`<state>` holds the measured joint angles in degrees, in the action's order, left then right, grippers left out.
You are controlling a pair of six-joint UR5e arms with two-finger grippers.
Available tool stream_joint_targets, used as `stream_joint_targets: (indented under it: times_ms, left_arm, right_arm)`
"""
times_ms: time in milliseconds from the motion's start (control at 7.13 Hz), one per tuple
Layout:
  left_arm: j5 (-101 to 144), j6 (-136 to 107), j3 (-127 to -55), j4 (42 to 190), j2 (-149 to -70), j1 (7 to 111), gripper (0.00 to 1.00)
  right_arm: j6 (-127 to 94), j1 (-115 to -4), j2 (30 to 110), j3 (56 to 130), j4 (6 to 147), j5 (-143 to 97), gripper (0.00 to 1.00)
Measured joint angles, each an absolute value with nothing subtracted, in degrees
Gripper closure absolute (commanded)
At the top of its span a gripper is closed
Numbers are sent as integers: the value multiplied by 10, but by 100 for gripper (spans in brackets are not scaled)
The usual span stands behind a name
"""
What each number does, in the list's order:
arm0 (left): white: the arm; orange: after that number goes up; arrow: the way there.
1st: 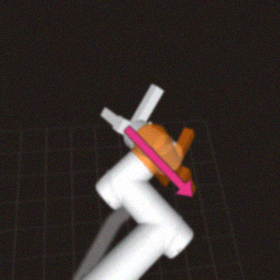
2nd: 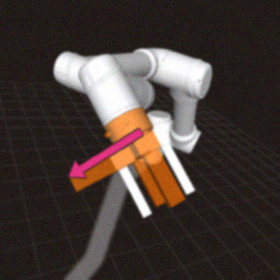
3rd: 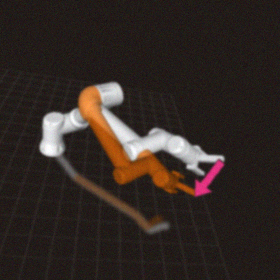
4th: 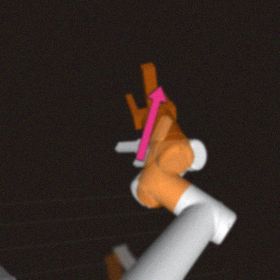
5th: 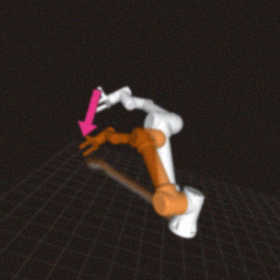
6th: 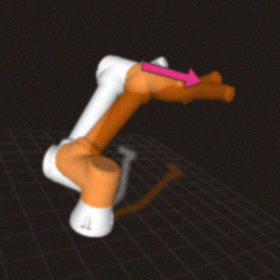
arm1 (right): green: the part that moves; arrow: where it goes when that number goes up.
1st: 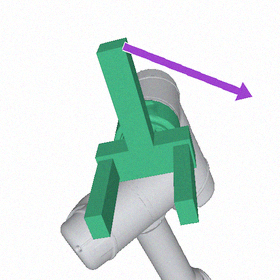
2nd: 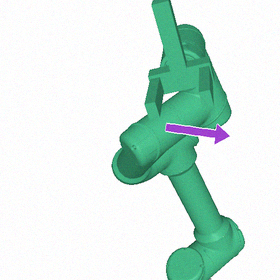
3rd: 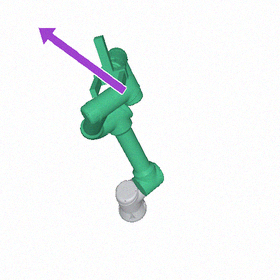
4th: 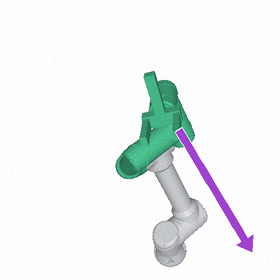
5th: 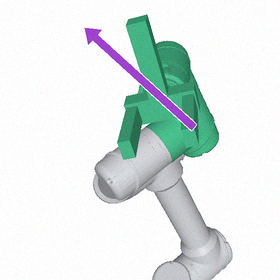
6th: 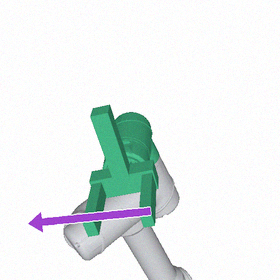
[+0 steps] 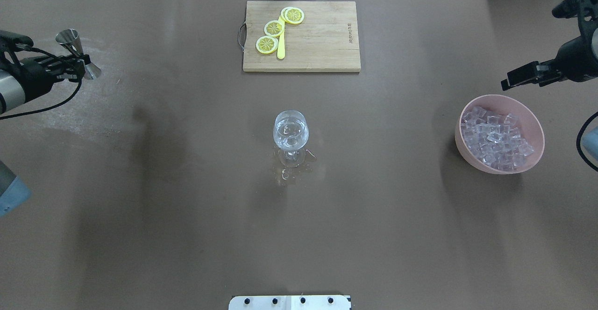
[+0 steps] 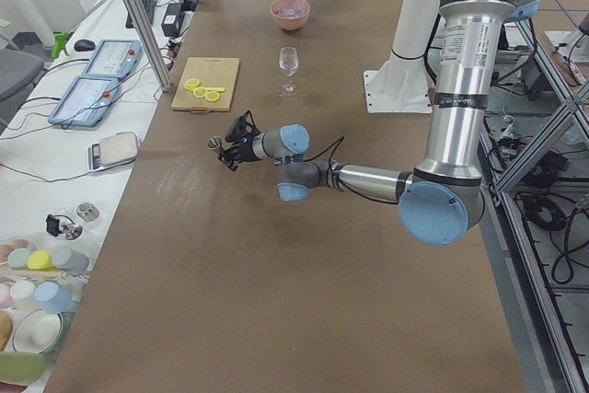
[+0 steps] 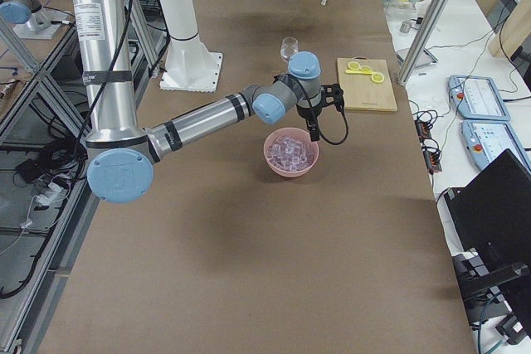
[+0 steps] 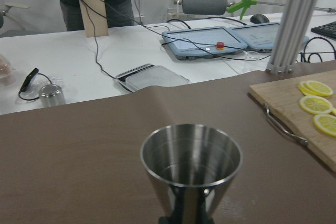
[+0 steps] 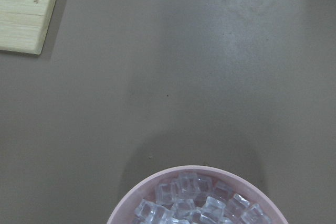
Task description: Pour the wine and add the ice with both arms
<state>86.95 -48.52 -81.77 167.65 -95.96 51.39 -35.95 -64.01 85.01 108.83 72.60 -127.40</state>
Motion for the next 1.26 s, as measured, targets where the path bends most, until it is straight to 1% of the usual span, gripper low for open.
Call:
stream_joint_targets:
  times_ms: [701, 1262]
  left_arm:
    - [828, -540, -672, 1688, -1037, 548, 100]
    - [768, -562, -618, 1688, -1069, 542, 100]
  right_arm:
    - [-360, -611, 833, 1088, 728, -1256, 0]
    - [-359, -607, 832, 1087, 730, -1255, 0]
